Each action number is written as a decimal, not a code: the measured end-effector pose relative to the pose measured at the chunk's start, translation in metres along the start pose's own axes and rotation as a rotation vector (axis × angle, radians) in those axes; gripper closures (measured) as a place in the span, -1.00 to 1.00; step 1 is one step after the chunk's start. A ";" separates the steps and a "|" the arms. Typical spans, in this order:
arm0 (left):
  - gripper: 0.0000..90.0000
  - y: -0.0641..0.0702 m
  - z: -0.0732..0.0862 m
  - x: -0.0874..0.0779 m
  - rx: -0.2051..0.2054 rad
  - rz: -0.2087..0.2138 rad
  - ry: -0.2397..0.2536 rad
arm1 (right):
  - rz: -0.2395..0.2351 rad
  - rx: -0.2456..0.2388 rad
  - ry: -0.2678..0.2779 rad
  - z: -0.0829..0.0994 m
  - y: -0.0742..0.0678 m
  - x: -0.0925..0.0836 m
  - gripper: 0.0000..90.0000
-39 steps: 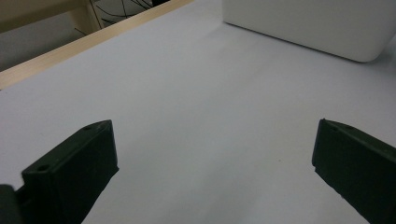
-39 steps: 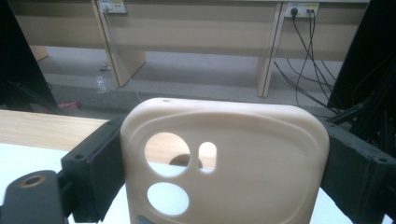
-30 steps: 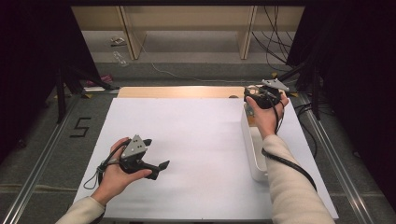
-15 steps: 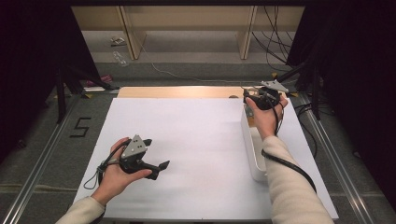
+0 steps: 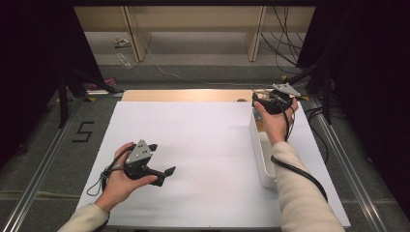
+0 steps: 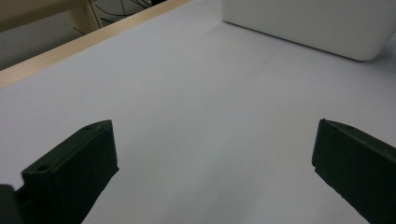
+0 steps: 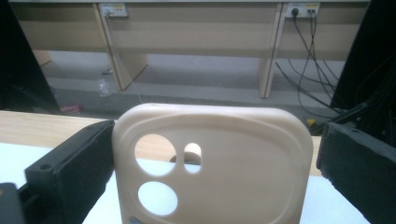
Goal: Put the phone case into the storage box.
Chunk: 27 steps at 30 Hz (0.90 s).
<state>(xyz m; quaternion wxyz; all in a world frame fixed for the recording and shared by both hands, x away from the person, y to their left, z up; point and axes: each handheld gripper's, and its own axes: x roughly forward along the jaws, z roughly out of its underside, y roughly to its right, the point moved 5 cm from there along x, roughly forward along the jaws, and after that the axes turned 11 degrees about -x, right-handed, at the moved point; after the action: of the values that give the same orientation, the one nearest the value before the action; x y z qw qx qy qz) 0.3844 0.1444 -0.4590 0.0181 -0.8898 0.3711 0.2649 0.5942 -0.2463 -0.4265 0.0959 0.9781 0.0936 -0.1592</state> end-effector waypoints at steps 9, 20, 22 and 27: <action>-1.00 0.000 0.000 0.000 0.001 0.000 0.000 | 0.012 0.007 0.016 -0.006 0.001 -0.005 -1.00; -1.00 0.001 0.000 0.000 0.002 0.001 0.000 | 0.027 0.013 0.027 -0.012 0.004 -0.012 -1.00; -1.00 0.001 0.000 0.000 0.002 0.001 0.001 | 0.038 0.013 0.029 -0.013 0.007 -0.013 -1.00; -1.00 0.000 0.000 0.001 0.000 0.000 -0.001 | 0.038 0.008 0.035 -0.015 0.007 -0.018 -1.00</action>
<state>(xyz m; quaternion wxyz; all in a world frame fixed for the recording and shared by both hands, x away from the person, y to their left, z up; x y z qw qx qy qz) 0.3845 0.1438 -0.4593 0.0182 -0.8896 0.3713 0.2653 0.5833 -0.2526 -0.4050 0.0932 0.9828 0.0760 -0.1404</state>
